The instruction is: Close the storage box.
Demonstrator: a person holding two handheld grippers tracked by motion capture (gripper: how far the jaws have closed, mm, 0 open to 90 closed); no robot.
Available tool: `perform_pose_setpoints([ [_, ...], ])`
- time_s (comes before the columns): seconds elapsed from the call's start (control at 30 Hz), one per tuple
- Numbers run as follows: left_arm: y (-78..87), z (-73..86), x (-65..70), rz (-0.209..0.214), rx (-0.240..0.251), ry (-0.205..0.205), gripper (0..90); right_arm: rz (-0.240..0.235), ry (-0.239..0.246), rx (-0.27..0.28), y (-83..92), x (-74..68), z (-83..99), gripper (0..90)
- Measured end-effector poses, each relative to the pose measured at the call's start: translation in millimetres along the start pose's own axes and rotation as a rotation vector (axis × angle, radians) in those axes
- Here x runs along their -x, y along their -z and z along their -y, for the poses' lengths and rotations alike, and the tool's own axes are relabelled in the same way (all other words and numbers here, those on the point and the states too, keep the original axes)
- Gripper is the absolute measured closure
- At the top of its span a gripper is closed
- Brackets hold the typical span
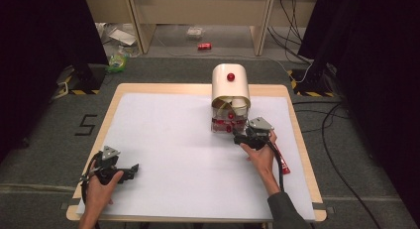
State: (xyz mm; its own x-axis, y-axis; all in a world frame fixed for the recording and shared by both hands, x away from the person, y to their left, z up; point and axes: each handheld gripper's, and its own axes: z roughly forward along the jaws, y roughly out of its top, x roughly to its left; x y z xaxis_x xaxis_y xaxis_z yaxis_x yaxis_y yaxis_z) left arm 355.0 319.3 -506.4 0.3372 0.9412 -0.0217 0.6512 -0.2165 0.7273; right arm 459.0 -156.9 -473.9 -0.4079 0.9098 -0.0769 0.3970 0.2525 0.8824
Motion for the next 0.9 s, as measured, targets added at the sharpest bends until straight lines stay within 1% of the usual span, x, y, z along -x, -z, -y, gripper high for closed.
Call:
perform_pose_setpoints([
  [0.13,0.0,0.0,0.0,0.001,0.001,0.002,0.0,0.003,-0.002,-0.002,3.9,-0.9,-1.2,22.1],
  [0.17,0.0,0.0,0.0,0.001,0.000,0.002,0.0,0.011,0.000,0.003,5.8,-0.7,-1.7,23.1],
  [0.23,0.0,0.0,0.0,0.001,0.000,0.002,0.0,0.019,-0.022,0.006,11.2,-0.9,-1.8,23.3],
  [0.33,0.0,0.0,0.0,0.001,0.001,0.002,0.0,-0.002,-0.038,-0.006,20.6,-2.1,0.9,23.6],
  [0.4,0.0,0.0,0.0,0.002,0.001,0.002,0.0,0.001,-0.034,-0.020,27.8,-3.5,2.7,23.8],
  [0.47,0.0,0.0,0.0,0.002,0.001,0.002,0.0,-0.010,-0.029,-0.037,33.6,-3.9,5.2,23.9],
  [0.57,0.0,0.0,-0.1,0.002,0.001,0.002,0.0,-0.025,-0.021,-0.047,40.1,-4.1,9.2,24.0],
  [0.67,0.0,0.0,-0.1,0.002,0.001,0.003,0.0,-0.033,-0.017,-0.048,45.8,-3.4,10.9,24.0],
  [0.9,0.0,0.0,-0.1,0.002,0.001,0.003,0.0,-0.062,-0.034,-0.060,62.0,-0.8,15.1,22.4],
])
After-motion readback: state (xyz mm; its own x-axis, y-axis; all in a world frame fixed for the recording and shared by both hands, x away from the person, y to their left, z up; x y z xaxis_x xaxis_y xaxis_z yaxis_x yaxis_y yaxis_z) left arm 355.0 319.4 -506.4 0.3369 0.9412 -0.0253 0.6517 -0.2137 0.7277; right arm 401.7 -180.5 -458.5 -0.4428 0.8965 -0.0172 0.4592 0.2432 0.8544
